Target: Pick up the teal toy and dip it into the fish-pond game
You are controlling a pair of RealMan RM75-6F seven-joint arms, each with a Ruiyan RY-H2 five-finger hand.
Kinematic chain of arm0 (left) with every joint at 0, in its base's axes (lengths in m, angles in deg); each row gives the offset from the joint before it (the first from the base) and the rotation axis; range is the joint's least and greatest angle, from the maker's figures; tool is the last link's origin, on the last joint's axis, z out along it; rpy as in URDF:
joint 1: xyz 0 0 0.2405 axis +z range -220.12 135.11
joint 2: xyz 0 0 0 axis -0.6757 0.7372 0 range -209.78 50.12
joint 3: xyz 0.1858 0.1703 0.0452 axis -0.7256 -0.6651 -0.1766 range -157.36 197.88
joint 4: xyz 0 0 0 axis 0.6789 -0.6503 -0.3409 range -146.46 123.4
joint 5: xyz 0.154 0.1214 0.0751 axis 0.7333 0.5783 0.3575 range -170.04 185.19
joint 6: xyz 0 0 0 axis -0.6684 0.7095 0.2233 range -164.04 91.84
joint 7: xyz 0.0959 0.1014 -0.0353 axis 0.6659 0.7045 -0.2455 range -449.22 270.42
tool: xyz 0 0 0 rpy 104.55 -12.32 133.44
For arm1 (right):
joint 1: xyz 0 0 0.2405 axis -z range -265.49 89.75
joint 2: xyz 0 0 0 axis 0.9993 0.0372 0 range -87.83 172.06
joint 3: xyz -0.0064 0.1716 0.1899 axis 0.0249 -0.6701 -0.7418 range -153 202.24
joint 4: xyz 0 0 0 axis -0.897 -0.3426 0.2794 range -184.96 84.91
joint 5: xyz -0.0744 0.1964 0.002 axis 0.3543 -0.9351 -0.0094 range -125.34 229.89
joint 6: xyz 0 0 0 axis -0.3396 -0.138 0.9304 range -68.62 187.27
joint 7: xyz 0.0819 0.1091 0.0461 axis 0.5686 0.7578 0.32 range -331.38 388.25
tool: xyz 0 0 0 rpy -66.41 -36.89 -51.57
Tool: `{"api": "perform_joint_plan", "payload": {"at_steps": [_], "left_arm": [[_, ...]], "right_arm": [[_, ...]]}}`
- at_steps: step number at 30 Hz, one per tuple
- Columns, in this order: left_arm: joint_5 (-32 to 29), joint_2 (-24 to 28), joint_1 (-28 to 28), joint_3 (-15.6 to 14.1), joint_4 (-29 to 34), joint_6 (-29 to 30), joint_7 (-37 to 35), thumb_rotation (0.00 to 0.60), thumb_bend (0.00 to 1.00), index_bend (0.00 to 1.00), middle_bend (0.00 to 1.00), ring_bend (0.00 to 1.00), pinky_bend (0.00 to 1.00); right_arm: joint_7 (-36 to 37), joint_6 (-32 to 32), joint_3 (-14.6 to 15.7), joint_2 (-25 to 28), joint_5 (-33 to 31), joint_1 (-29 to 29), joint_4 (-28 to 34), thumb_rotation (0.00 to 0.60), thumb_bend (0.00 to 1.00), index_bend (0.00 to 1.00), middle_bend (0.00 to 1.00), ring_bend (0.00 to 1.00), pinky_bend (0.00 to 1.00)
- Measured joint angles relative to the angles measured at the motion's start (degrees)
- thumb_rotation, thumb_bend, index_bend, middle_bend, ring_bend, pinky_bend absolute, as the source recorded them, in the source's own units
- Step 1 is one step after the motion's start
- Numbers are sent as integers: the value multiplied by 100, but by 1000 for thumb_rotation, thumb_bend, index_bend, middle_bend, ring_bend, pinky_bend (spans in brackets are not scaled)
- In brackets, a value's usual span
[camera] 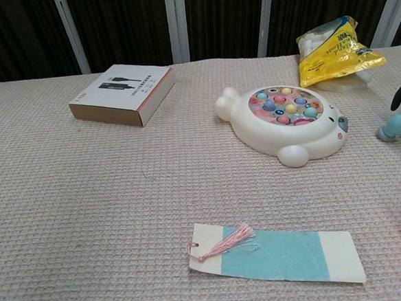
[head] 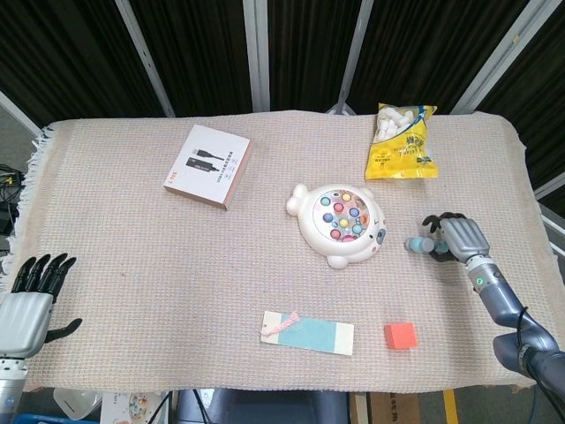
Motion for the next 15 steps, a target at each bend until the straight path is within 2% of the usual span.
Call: {"api": "perform_joint_plan", "payload": {"at_steps": [15], "left_arm": [[-61, -38, -4, -2, -67, -32, -61, 600, 110, 98, 56, 0, 0]], "right_arm": [[-503, 206, -157, 9, -309, -109, 110, 600, 351, 302, 376, 198, 180]]}}
